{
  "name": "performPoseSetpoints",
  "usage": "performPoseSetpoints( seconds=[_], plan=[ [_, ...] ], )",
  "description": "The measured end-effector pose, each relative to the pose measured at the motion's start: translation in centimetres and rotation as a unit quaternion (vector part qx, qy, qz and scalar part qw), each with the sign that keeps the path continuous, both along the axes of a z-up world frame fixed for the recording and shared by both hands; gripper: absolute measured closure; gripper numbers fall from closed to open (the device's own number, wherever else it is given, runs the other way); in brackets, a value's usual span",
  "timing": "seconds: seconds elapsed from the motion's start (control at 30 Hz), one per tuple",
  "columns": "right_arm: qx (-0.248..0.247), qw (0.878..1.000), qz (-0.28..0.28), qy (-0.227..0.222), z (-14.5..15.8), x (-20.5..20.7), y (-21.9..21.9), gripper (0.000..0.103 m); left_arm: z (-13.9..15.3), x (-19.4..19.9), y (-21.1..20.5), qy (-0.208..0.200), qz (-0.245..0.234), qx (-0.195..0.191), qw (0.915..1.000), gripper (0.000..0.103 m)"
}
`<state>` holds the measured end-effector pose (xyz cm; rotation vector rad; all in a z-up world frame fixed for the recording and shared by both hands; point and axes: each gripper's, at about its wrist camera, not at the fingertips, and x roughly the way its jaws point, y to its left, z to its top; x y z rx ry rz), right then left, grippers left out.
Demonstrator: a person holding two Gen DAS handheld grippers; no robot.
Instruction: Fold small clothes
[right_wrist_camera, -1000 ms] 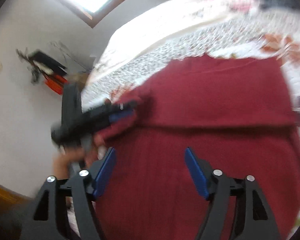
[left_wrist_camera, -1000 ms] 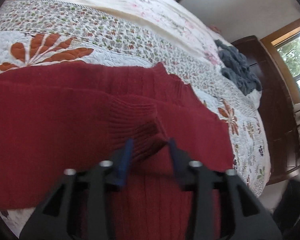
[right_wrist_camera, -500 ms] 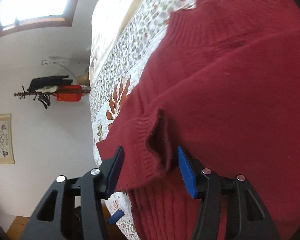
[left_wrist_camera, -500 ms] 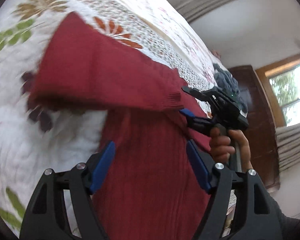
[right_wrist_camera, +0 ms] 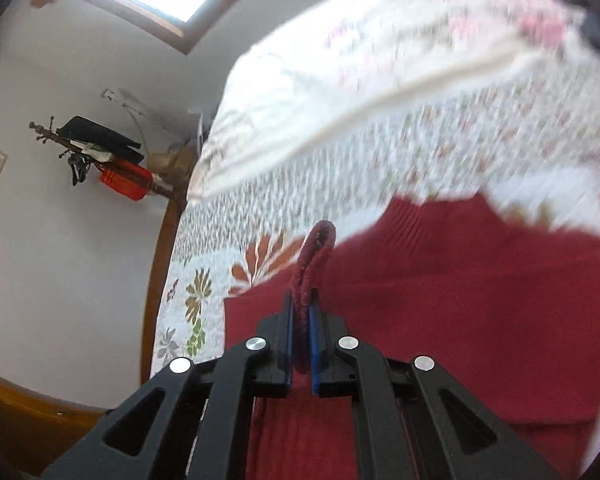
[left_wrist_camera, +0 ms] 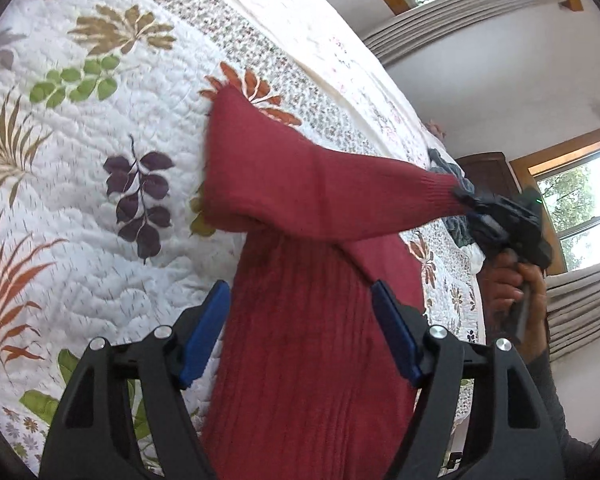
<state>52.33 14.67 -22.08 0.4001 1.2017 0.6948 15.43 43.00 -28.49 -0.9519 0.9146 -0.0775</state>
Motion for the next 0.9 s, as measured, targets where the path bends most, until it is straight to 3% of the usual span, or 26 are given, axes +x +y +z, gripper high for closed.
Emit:
performPoseSetpoints(
  seconds=[0.17, 0.3, 0.67, 0.9],
  plan=[
    [-0.028, 0.998, -0.023, -0.046, 4.3, 0.6, -5.1, 0.097, 1.1, 1.2, 0.4, -0.011, 0.003, -0.009, 0.9999, 0.033],
    [-0.041, 0.997, -0.05, -0.047, 3.9, 0.9, -8.4, 0.097, 1.6, 2.9, 0.3, -0.016, -0.003, -0.008, 0.9998, 0.033],
    [-0.044, 0.992, -0.115, 0.02, -5.1, 0.1, -17.1, 0.097, 1.0, 9.8, -0.3, -0.009, -0.04, -0.009, 0.9991, 0.033],
    [-0.028, 0.987, -0.141, 0.072, -11.4, -0.4, -20.4, 0.097, -1.5, 14.8, -1.6, 0.018, -0.076, 0.003, 0.997, 0.033]
  ],
)
